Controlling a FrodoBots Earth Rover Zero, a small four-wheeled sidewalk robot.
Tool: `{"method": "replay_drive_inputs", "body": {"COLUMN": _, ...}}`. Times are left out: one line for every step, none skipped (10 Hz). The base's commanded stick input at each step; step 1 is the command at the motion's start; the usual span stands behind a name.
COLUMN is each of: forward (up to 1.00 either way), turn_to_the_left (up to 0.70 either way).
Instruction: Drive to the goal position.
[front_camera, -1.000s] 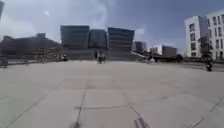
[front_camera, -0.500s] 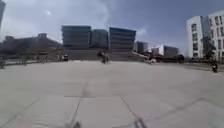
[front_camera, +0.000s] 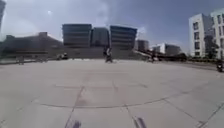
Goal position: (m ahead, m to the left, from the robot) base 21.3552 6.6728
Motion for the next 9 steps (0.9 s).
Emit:
{"method": "replay_drive_inputs", "body": {"forward": 0.85, "turn_to_the_left": 0.0}}
{"method": "replay_drive_inputs", "body": {"forward": 0.85, "turn_to_the_left": -0.21}}
{"method": "replay_drive_inputs", "body": {"forward": 0.85, "turn_to_the_left": -0.3}}
{"method": "replay_drive_inputs", "body": {"forward": 0.85, "turn_to_the_left": -0.2}}
{"method": "replay_drive_inputs", "body": {"forward": 0.85, "turn_to_the_left": -0.1}}
{"method": "replay_drive_inputs", "body": {"forward": 0.85, "turn_to_the_left": 0.0}}
{"method": "replay_drive_inputs", "body": {"forward": 0.85, "turn_to_the_left": 0.0}}
{"method": "replay_drive_inputs", "body": {"forward": 0.85, "turn_to_the_left": 0.0}}
{"method": "replay_drive_inputs", "body": {"forward": 0.85, "turn_to_the_left": 0.0}}
